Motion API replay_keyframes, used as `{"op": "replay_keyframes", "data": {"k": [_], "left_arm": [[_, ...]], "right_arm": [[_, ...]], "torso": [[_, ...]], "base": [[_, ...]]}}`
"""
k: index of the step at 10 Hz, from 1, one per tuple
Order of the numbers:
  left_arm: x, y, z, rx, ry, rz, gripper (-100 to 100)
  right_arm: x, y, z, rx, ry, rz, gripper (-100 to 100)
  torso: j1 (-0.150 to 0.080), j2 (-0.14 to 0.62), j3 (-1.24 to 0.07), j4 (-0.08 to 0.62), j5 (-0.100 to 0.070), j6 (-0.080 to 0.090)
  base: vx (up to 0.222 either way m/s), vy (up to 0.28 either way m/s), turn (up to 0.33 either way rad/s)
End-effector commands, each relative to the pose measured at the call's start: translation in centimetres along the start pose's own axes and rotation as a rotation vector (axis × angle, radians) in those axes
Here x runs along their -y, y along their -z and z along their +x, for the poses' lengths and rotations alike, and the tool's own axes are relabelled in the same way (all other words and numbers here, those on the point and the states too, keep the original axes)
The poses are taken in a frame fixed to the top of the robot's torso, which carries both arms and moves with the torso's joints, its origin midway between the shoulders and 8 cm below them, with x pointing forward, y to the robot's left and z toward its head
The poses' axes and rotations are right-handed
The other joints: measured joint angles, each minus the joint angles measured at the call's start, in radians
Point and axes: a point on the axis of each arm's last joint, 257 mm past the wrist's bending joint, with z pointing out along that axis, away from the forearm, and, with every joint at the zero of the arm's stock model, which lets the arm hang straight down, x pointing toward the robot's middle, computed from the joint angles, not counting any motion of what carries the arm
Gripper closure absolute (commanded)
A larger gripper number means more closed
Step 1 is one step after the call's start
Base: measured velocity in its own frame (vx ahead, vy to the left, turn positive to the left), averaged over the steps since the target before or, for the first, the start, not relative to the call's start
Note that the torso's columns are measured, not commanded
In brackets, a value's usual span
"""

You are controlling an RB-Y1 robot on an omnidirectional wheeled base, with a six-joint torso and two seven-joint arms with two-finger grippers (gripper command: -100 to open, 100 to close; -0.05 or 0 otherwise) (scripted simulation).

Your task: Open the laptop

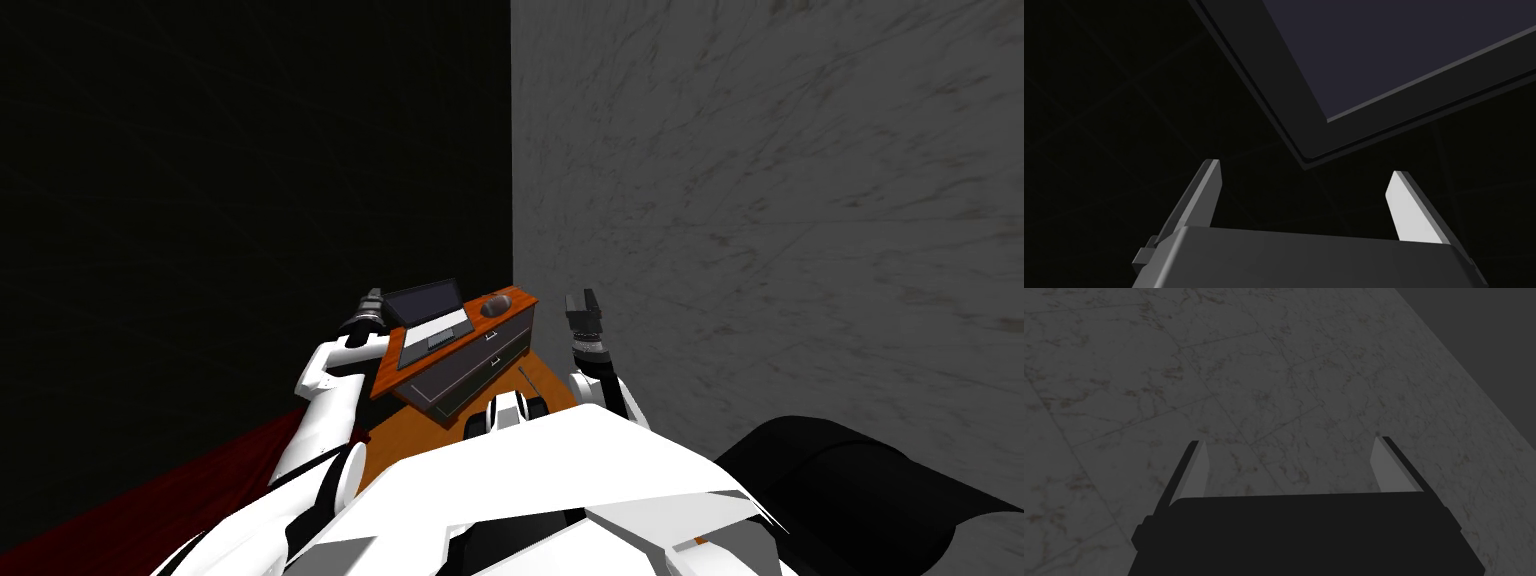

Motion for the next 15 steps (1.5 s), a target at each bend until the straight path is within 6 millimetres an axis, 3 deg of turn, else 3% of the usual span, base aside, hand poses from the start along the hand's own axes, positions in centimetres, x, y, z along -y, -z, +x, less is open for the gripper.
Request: {"op": "replay_keyframes", "data": {"k": [1, 3, 4, 6, 7, 8, 9, 11, 12, 13, 14, 15], "left_arm": [[0.0, 0.0, -0.1, 0.001, 0.000, -0.002, 100], [0.0, 0.7, 0.4, -0.001, 0.011, 0.038, 100], [-1.1, 1.5, 0.8, 0.000, 0.021, 0.035, 100], [0.1, 1.6, 0.8, -0.001, 0.021, 0.082, 100], [-0.6, 2.4, 1.2, 0.000, 0.030, 0.091, 100], [0.0, 2.5, 1.2, 0.000, 0.030, 0.117, 100], [-1.1, 3.4, 1.5, 0.003, 0.039, 0.113, 100], [0.2, 3.5, 1.5, 0.002, 0.039, 0.164, 100], [-0.6, 4.5, 1.7, 0.005, 0.047, 0.171, 100], [0.2, 4.6, 1.7, 0.005, 0.047, 0.201, 100], [-0.9, 5.5, 1.9, 0.009, 0.055, 0.195, 100], [-0.2, 5.7, 1.9, 0.009, 0.054, 0.221, 100]], "right_arm": [[0.0, 0.0, 0.0, 0.000, 0.000, 0.000, 0], [0.0, 0.0, 0.0, 0.000, 0.000, 0.000, 0], [0.0, 0.0, 0.0, 0.000, 0.000, 0.000, 0], [0.0, 0.0, 0.0, 0.000, 0.000, 0.000, 0], [0.0, 0.0, 0.0, 0.000, 0.000, 0.000, 0], [0.0, 0.0, 0.0, 0.000, 0.000, 0.000, 0], [0.0, 0.0, 0.0, 0.000, 0.000, 0.000, 0], [0.0, 0.0, 0.0, 0.000, 0.000, 0.000, 0], [0.0, 0.0, 0.0, 0.000, 0.000, 0.000, 0], [0.0, 0.0, 0.0, 0.000, 0.000, 0.000, 0], [0.0, 0.0, 0.0, 0.000, 0.000, 0.000, 0], [0.0, 0.0, 0.0, 0.000, 0.000, 0.000, 0]], "torso": [[-0.002, 0.002, 0.001, 0.000, 0.000, -0.001], [-0.003, 0.004, 0.003, -0.001, 0.001, -0.003], [-0.002, 0.003, 0.002, -0.001, 0.001, -0.001], [0.001, 0.001, 0.001, -0.002, 0.003, 0.000], [0.001, 0.002, 0.001, -0.001, 0.002, 0.002], [0.000, 0.001, 0.001, -0.002, 0.002, -0.001], [0.000, 0.001, 0.001, -0.001, 0.002, -0.001], [0.002, -0.001, -0.001, -0.002, 0.003, 0.000], [0.001, 0.000, 0.000, -0.001, 0.001, 0.002], [0.000, 0.000, 0.000, -0.002, 0.002, -0.002], [0.000, 0.001, 0.000, -0.001, 0.002, 0.000], [0.000, 0.001, 0.001, -0.002, 0.003, -0.002]], "base": [[0.004, 0.007, 0.005], [0.048, -0.023, 0.093], [0.067, -0.038, 0.116], [0.035, -0.025, 0.062], [0.037, -0.013, 0.087], [0.039, -0.021, 0.085], [0.052, -0.024, 0.126], [0.037, -0.027, 0.042], [0.040, -0.021, 0.096], [0.043, -0.029, 0.086], [0.057, -0.031, 0.126], [0.050, -0.033, 0.075]]}}
